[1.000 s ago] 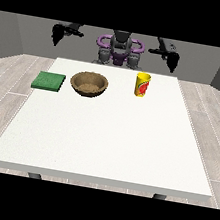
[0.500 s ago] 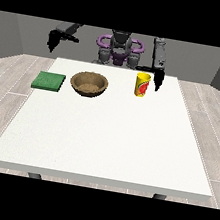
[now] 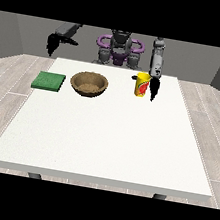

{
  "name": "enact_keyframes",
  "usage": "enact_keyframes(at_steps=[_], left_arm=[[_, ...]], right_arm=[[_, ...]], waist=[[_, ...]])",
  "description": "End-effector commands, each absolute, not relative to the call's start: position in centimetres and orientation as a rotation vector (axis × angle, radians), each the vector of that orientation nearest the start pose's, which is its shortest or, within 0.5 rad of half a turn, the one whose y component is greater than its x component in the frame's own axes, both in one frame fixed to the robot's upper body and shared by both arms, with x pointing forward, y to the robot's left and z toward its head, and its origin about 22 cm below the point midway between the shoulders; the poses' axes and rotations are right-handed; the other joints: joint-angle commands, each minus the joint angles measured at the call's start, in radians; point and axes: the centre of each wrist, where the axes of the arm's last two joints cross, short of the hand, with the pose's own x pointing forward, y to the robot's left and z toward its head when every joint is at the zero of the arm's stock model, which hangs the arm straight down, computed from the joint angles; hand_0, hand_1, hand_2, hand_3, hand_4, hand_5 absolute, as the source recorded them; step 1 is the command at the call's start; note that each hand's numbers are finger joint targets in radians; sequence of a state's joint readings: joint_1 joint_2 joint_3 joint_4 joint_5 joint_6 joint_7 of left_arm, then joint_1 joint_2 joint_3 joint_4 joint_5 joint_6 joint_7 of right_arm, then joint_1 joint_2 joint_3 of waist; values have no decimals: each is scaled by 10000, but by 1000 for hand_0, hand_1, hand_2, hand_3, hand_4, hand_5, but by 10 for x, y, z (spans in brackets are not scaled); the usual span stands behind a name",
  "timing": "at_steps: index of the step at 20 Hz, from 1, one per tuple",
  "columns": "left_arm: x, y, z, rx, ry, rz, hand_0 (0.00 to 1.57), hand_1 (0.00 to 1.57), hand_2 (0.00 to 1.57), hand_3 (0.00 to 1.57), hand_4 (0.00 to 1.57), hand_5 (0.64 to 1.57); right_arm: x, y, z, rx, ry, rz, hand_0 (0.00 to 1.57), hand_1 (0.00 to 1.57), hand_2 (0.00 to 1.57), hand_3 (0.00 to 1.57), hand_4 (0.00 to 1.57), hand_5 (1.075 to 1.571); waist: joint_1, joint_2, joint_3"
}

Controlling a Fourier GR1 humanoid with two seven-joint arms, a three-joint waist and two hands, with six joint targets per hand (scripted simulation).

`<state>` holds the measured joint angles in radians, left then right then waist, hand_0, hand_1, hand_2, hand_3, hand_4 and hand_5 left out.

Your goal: Pick the cup and pour the ball into the bowl, then pick the bowl and place it on the pad

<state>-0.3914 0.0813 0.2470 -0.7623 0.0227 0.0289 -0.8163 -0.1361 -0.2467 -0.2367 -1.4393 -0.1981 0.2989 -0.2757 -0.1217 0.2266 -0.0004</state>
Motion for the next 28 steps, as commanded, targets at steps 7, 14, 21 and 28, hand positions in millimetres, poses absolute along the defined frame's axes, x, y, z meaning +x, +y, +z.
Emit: enact_keyframes(at_steps=[7, 14, 21, 28], left_arm=[[327, 269, -91, 2236, -19894, 1338, 0, 0, 0, 0, 763, 1320], [294, 240, -117, 5088, -19786, -1056, 1323, 1323, 1571, 1571, 1477, 1250], [306, 279, -92, 6158, -17753, -3711, 1353, 1353, 1571, 1571, 1551, 1306], [378, 328, 21, 9056, -16839, -6025, 1459, 1459, 1571, 1571, 1571, 1282]], right_arm=[[276, -328, 41, 1034, -19245, 1241, 0, 0, 0, 0, 0, 1571], [281, -361, 61, 724, -19553, 1515, 0, 0, 0, 0, 0, 1570], [262, -375, 19, 200, -17095, 784, 0, 0, 0, 0, 0, 1570], [265, -387, 6, 231, -16752, 271, 0, 0, 0, 0, 0, 1568]], waist=[[-489, 513, -6], [-863, 749, -4], [30, -1959, 20], [290, -2281, 31]])
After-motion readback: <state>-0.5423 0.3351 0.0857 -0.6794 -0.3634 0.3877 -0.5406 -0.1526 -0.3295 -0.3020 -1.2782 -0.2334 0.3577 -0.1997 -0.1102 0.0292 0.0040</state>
